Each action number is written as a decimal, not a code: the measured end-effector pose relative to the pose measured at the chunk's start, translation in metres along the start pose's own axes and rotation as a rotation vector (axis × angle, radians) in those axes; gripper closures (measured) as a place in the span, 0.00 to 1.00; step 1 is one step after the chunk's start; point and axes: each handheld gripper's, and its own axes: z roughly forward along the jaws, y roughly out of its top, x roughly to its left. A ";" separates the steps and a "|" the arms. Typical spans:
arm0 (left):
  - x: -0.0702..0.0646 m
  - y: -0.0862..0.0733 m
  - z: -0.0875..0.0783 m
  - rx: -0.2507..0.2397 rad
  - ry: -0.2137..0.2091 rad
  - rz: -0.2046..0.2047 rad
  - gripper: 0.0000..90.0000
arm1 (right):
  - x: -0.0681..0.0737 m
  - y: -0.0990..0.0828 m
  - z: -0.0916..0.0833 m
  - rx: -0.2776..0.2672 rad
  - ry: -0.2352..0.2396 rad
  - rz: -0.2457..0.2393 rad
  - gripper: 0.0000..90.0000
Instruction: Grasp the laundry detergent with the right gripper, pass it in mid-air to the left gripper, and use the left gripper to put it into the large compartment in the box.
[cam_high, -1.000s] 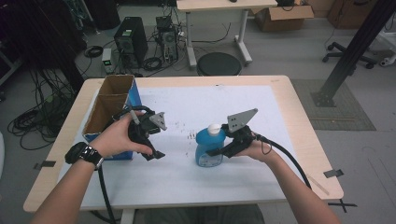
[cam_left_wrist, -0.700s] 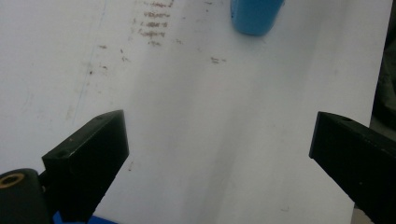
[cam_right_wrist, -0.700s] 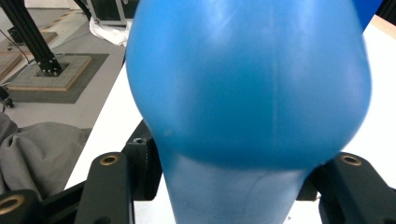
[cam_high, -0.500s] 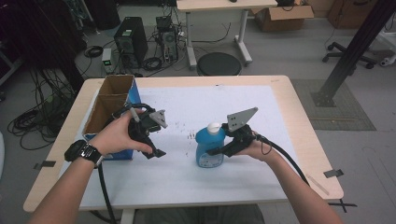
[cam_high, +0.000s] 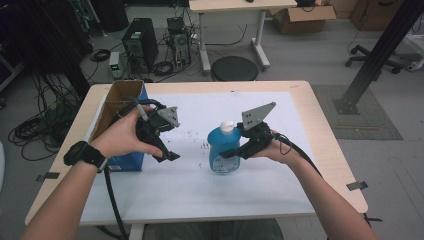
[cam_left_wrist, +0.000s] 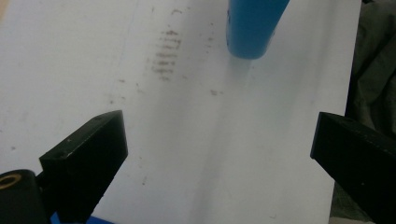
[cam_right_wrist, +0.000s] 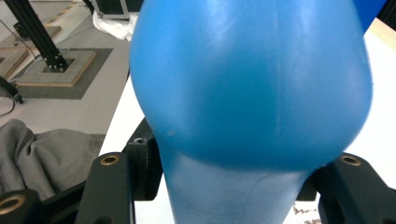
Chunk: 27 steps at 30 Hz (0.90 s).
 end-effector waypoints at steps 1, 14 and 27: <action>0.000 0.002 -0.003 -0.009 0.006 -0.004 0.05 | -0.001 0.003 0.001 0.005 -0.001 -0.005 0.47; -0.002 0.031 -0.043 -0.040 0.019 0.009 0.04 | -0.001 0.039 0.016 0.042 0.016 -0.044 0.47; -0.012 0.061 -0.054 -0.015 0.010 0.047 0.04 | 0.004 0.063 0.033 0.075 0.031 -0.081 0.47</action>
